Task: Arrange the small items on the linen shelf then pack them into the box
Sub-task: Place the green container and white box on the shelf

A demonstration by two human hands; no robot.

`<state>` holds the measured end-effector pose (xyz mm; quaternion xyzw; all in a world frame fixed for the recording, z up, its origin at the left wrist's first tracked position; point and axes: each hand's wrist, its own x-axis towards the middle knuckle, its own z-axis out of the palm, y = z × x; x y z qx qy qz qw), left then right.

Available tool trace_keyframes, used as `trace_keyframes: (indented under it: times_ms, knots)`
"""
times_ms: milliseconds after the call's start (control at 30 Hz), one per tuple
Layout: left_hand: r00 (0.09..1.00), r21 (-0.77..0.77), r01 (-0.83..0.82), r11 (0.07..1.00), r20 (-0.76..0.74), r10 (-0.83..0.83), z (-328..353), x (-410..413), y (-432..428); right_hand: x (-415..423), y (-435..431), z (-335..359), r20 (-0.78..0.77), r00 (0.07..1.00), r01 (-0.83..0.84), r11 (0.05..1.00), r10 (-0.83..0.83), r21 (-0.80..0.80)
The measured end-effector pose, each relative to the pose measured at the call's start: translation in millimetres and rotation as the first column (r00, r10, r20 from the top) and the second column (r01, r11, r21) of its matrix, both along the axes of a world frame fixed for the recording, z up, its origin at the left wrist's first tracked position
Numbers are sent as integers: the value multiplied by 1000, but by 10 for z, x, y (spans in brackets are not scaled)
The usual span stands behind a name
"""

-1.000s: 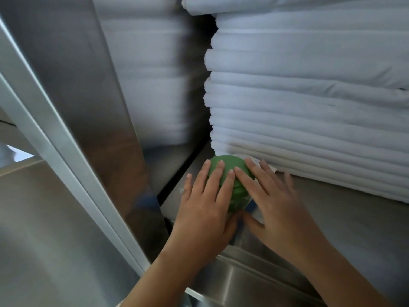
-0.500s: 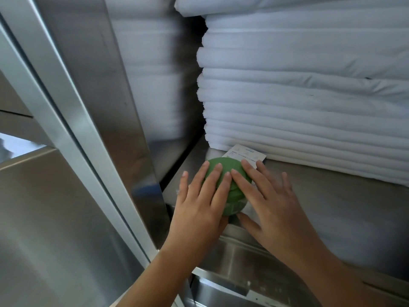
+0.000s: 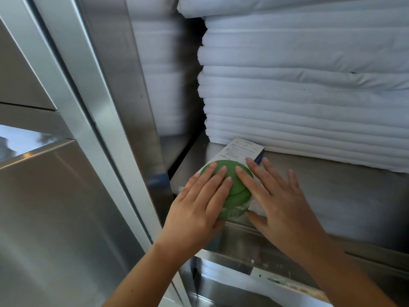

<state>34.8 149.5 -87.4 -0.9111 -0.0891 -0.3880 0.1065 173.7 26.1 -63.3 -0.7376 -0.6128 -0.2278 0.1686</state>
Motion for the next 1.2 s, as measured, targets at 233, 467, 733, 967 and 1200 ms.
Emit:
trace_keyframes:
  times_ms: [233, 467, 733, 967, 1200]
  knots:
    - [999, 3, 20, 1000, -32, -20, 19, -169, -22, -127, -38, -12, 8, 1000, 14, 1000, -13, -1]
    - [996, 7, -73, 997, -53, 73, 53, -264, -217, -74, -53, -34, -18, 998, -68, 998, 67, -13]
    - [958, 2, -281, 960, -60, 280, 117, -308, -598, 124, -19, 3, -20, 968, -252, 967, 251, -44]
    - [904, -34, -428, 903, -39, 426, 26, -381, -928, 93, -30, -102, -27, 909, -417, 909, 417, -23]
    - [840, -52, -542, 839, -63, 539, -18, -473, -1088, 99, 95, -189, -10, 890, -455, 888, 456, -66]
